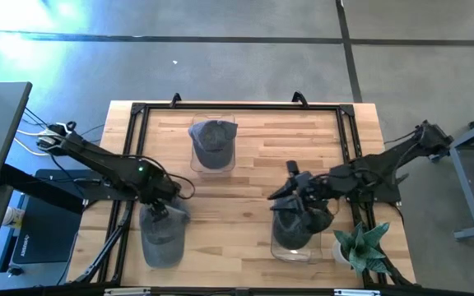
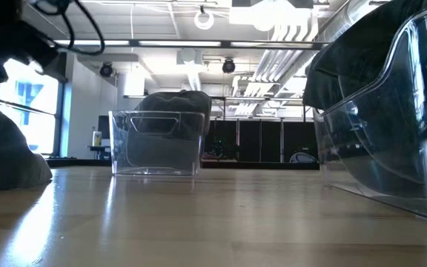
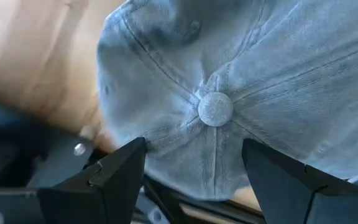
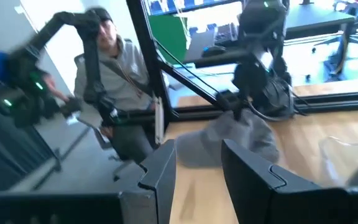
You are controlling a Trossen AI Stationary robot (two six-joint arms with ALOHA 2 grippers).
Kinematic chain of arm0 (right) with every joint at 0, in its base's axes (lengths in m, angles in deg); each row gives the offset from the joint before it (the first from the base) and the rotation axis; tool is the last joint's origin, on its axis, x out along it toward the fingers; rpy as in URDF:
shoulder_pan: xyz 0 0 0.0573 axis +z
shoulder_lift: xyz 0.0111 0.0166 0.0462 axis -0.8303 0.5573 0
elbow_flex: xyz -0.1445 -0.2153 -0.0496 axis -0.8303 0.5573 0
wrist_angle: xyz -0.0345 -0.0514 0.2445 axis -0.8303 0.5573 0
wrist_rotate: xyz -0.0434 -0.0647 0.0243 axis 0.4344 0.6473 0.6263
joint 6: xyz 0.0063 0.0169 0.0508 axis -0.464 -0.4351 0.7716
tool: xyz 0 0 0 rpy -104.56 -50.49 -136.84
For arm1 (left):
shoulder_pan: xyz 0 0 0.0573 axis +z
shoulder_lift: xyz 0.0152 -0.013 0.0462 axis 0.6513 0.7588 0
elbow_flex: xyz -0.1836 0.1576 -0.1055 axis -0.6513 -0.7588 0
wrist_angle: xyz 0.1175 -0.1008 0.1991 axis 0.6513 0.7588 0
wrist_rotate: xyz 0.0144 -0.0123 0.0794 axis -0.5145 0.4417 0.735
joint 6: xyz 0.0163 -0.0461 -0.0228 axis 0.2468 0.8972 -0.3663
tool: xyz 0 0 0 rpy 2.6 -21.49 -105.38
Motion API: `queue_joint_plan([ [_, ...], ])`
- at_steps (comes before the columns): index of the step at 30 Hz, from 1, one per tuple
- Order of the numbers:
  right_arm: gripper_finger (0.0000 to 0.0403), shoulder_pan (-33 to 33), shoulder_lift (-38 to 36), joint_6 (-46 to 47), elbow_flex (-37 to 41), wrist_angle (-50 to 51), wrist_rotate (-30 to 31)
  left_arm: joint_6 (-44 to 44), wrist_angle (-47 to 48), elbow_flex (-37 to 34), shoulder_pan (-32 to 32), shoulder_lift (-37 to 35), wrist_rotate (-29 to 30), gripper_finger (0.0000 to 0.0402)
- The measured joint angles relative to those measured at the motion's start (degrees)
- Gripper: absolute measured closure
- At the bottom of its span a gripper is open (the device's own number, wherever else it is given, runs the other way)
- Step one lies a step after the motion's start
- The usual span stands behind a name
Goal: Pick & Place hat
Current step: Put the light gray cap into the top transparent bin
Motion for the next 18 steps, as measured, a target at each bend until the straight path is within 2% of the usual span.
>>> queue_joint_plan([
  [5, 0.0279, -1.4, 4.0, 3.7, 0.0, -7.2, -2.1, -0.5, -10.3, -7.4, 0.0, -4.0, -2.1, 0.0144],
  [8, 0.0279, -1.8, 5.6, 6.1, 0.0, -9.9, -2.0, -3.1, -15.7, -9.4, 0.0, -4.5, -2.6, 0.0172],
  [11, 0.0279, -2.3, 6.8, 8.1, 0.0, -12.1, -2.0, -7.3, -18.8, -10.5, 0.0, -4.5, -3.5, 0.0233],
  [16, 0.0279, -2.8, 7.5, 8.5, -1.3, -12.7, -2.0, -11.8, -20.6, -10.6, 0.0, -4.4, -4.2, 0.0368],
  [18, 0.0279, -3.3, 7.7, 6.6, -2.5, -12.7, -2.1, -11.2, -21.3, -10.6, 0.0, -4.5, -4.2, 0.0390],
])
